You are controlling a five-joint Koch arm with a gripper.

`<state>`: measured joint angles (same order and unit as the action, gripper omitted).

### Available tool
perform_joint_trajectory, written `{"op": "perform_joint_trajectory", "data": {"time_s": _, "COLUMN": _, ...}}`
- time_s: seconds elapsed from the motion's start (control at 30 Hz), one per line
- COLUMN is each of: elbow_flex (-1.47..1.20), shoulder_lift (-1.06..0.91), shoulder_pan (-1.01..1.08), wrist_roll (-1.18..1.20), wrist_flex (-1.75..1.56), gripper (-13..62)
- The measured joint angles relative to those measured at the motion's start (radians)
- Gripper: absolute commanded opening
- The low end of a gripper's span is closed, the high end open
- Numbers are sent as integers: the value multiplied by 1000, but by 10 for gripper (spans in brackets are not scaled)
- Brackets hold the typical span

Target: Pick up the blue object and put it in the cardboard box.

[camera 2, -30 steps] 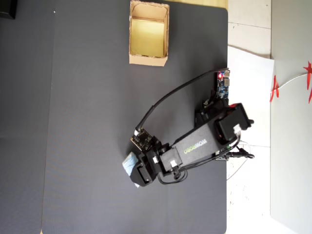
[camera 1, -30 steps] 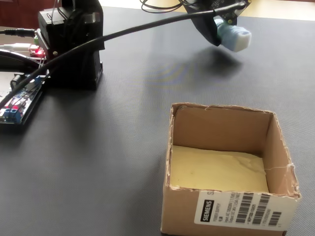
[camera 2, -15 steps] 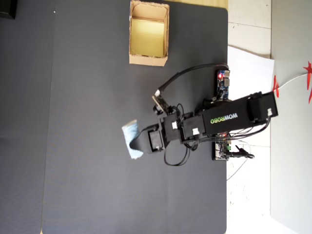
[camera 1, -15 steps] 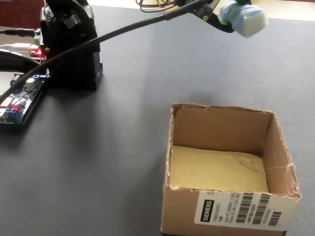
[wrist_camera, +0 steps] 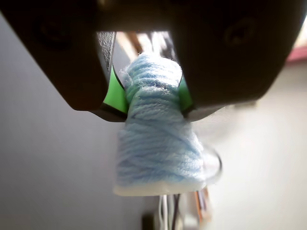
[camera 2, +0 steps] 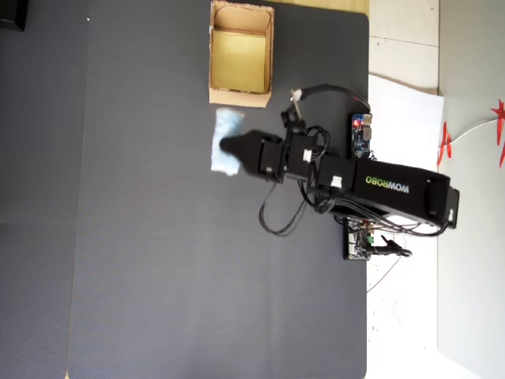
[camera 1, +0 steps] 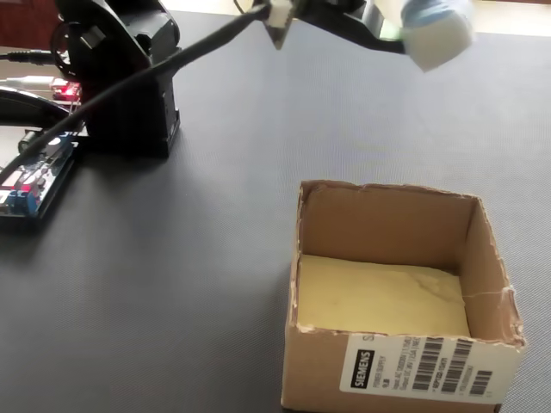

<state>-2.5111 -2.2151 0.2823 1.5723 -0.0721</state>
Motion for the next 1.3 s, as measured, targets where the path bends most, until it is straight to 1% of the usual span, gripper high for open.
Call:
{"op": "perform_joint_trajectory", "data": {"time_s": 0.07, "elbow_flex": 0, "shoulder_lift": 0, "shoulder_pan": 83, "wrist_roll": -46, "wrist_flex": 0, "gripper": 27}}
{"op": "perform_joint_trajectory", "data": {"time_s": 0.1, "elbow_flex": 0, "shoulder_lift": 0, "shoulder_pan": 92, "wrist_roll": -54, "wrist_flex": 0, "gripper": 27}}
{"op": "perform_joint_trajectory", "data": {"time_s": 0.17, "elbow_flex": 29, "shoulder_lift": 8, "shoulder_pan": 195, "wrist_roll": -137, "wrist_flex": 2, "gripper": 27}}
{"op": "perform_joint_trajectory", "data": {"time_s": 0.23, "elbow_flex": 48, "shoulder_lift": 28, "shoulder_pan": 221, "wrist_roll": -143, "wrist_flex": 3, "gripper": 27}}
{"op": "perform_joint_trajectory", "data": {"time_s": 0.27, "elbow_flex": 150, "shoulder_lift": 124, "shoulder_pan": 295, "wrist_roll": -176, "wrist_flex": 2, "gripper": 28}}
{"op": "perform_joint_trajectory", "data": {"time_s": 0.3, "elbow_flex": 164, "shoulder_lift": 137, "shoulder_pan": 305, "wrist_roll": -181, "wrist_flex": 2, "gripper": 28}}
{"op": "perform_joint_trajectory", "data": {"time_s": 0.33, "elbow_flex": 204, "shoulder_lift": 212, "shoulder_pan": 350, "wrist_roll": -199, "wrist_flex": 2, "gripper": 28}}
{"op": "perform_joint_trajectory", "data": {"time_s": 0.47, "elbow_flex": 242, "shoulder_lift": 324, "shoulder_pan": 431, "wrist_roll": -201, "wrist_flex": 31, "gripper": 33}}
{"op": "perform_joint_trajectory", "data": {"time_s": 0.5, "elbow_flex": 244, "shoulder_lift": 330, "shoulder_pan": 436, "wrist_roll": -219, "wrist_flex": 44, "gripper": 65}}
{"op": "perform_joint_trajectory", "data": {"time_s": 0.53, "elbow_flex": 247, "shoulder_lift": 334, "shoulder_pan": 437, "wrist_roll": -239, "wrist_flex": 46, "gripper": 132}}
{"op": "perform_joint_trajectory", "data": {"time_s": 0.57, "elbow_flex": 267, "shoulder_lift": 351, "shoulder_pan": 439, "wrist_roll": -319, "wrist_flex": 84, "gripper": 168}}
{"op": "perform_joint_trajectory", "data": {"time_s": 0.6, "elbow_flex": 267, "shoulder_lift": 351, "shoulder_pan": 442, "wrist_roll": -344, "wrist_flex": 129, "gripper": 206}}
{"op": "perform_joint_trajectory", "data": {"time_s": 0.67, "elbow_flex": 267, "shoulder_lift": 354, "shoulder_pan": 445, "wrist_roll": -350, "wrist_flex": 161, "gripper": 261}}
{"op": "perform_joint_trajectory", "data": {"time_s": 0.7, "elbow_flex": 267, "shoulder_lift": 354, "shoulder_pan": 446, "wrist_roll": -350, "wrist_flex": 163, "gripper": 308}}
{"op": "perform_joint_trajectory", "data": {"time_s": 0.8, "elbow_flex": 267, "shoulder_lift": 354, "shoulder_pan": 446, "wrist_roll": -351, "wrist_flex": 161, "gripper": 318}}
{"op": "perform_joint_trajectory", "data": {"time_s": 1.03, "elbow_flex": 267, "shoulder_lift": 330, "shoulder_pan": 425, "wrist_roll": -169, "wrist_flex": 158, "gripper": 337}}
{"op": "perform_joint_trajectory", "data": {"time_s": 1.13, "elbow_flex": 253, "shoulder_lift": 258, "shoulder_pan": 382, "wrist_roll": -94, "wrist_flex": 153, "gripper": 340}}
{"op": "perform_joint_trajectory", "data": {"time_s": 1.17, "elbow_flex": 192, "shoulder_lift": 196, "shoulder_pan": 350, "wrist_roll": -44, "wrist_flex": 109, "gripper": 340}}
{"op": "perform_joint_trajectory", "data": {"time_s": 1.3, "elbow_flex": 95, "shoulder_lift": 104, "shoulder_pan": 284, "wrist_roll": 9, "wrist_flex": 74, "gripper": 339}}
